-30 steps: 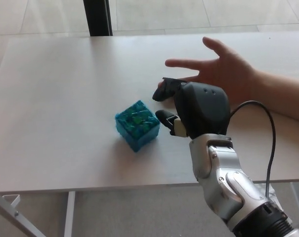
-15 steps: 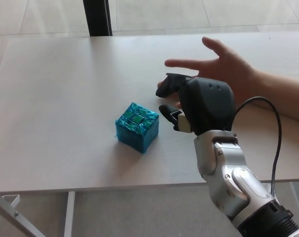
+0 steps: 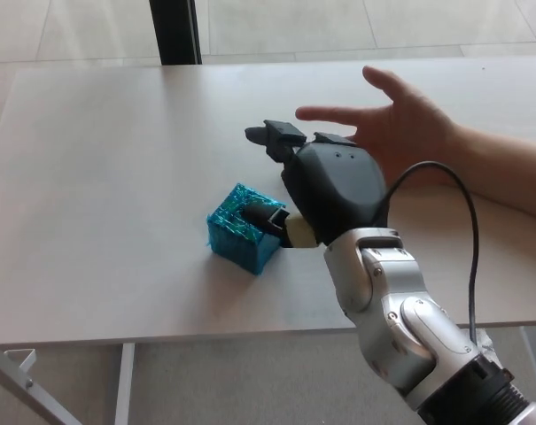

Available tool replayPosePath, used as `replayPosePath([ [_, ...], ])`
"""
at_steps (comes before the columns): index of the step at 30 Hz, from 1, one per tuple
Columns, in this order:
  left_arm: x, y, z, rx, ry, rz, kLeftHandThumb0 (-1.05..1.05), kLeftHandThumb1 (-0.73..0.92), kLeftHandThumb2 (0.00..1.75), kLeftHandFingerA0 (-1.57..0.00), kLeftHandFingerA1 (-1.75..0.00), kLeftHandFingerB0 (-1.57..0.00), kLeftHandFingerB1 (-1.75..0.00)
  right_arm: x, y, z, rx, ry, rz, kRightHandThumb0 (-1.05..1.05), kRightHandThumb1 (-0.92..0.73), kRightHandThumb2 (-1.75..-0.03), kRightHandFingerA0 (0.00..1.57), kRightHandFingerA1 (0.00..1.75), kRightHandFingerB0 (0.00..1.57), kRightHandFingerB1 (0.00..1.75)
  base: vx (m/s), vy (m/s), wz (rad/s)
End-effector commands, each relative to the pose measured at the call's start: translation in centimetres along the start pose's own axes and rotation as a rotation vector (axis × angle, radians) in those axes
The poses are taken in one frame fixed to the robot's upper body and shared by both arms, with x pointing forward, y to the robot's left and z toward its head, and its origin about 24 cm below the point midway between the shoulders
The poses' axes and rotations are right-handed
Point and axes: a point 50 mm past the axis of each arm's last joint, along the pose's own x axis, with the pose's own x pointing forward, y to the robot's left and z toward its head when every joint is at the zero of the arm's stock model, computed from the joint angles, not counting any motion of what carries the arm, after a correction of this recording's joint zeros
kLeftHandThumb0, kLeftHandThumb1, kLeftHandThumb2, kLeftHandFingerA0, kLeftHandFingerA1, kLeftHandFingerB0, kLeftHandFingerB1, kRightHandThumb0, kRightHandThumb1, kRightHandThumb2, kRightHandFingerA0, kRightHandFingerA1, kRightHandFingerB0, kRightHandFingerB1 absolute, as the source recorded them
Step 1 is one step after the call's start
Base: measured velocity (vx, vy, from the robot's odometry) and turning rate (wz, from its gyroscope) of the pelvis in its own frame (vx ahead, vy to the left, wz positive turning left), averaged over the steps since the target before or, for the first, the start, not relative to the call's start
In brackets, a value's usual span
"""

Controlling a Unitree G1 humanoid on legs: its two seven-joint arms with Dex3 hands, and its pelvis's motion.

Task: The robot uses its right hand to pick up a cube kept in the middle of the desk infront of it and hands it to a person

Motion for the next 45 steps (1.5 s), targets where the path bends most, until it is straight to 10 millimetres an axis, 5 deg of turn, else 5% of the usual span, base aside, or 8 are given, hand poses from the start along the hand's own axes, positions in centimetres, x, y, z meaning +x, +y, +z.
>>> replayPosePath([
  [1,0.0,0.2,0.0,0.010,0.005,0.002,-0.86,0.92,0.73,-0.45,-0.53,-0.46,-0.38,0.8,-0.1,2.2,-0.102,-0.001,0.311,-0.95,-0.82,-0.65,0.22,0.60,0.16,0.38,0.00,0.000,0.00],
  [5,0.0,0.3,0.5,-0.027,-0.009,0.010,-0.88,0.92,0.69,-0.47,-0.58,-0.49,-0.40,0.9,-0.1,2.4,-0.131,0.001,0.347,-0.99,-0.85,-0.66,0.19,0.60,0.13,0.40,0.00,0.000,0.00],
  [6,0.0,0.3,0.6,-0.023,-0.016,0.004,-0.86,0.92,0.70,-0.49,-0.58,-0.47,-0.40,1.0,0.2,2.6,-0.161,-0.002,0.381,-0.41,-0.32,-1.02,0.08,0.56,0.00,0.52,0.00,0.000,0.00],
  [12,0.1,0.0,0.4,-0.018,-0.008,-0.004,-0.84,0.73,1.14,-0.50,-0.64,-0.43,-0.52,1.0,2.6,3.1,-0.207,0.040,0.504,-0.99,-0.70,-1.11,0.45,0.85,0.09,0.45,0.00,0.000,0.00],
  [13,0.1,-0.1,0.5,-0.022,-0.009,-0.003,-0.91,0.92,0.70,-0.62,-0.77,-0.52,-0.40,1.0,2.9,3.0,-0.209,0.047,0.517,-0.97,-0.68,-1.09,0.46,0.86,0.10,0.48,0.00,0.000,0.00],
  [37,0.2,0.0,1.1,0.046,-0.016,-0.013,-0.93,0.81,0.85,-0.40,-0.54,-0.40,-0.41,0.4,5.6,0.9,-0.664,0.109,0.612,-0.26,-0.53,-0.81,0.49,0.99,0.19,0.44,0.00,0.000,0.00],
  [39,0.1,0.0,1.1,0.033,-0.022,-0.018,-0.88,0.92,0.73,-0.40,-0.55,-0.42,-0.39,0.4,5.5,0.7,-0.680,0.106,0.604,-0.30,-0.59,-0.74,0.84,1.57,0.34,0.46,0.00,0.000,0.00],
  [45,0.1,-0.1,1.1,0.023,-0.023,-0.022,-0.87,0.92,0.74,-0.42,-0.51,-0.41,-0.37,0.1,5.5,0.4,-0.696,0.076,0.573,-0.37,-0.43,-0.93,1.19,1.32,0.78,0.82,0.00,0.000,0.00],
])
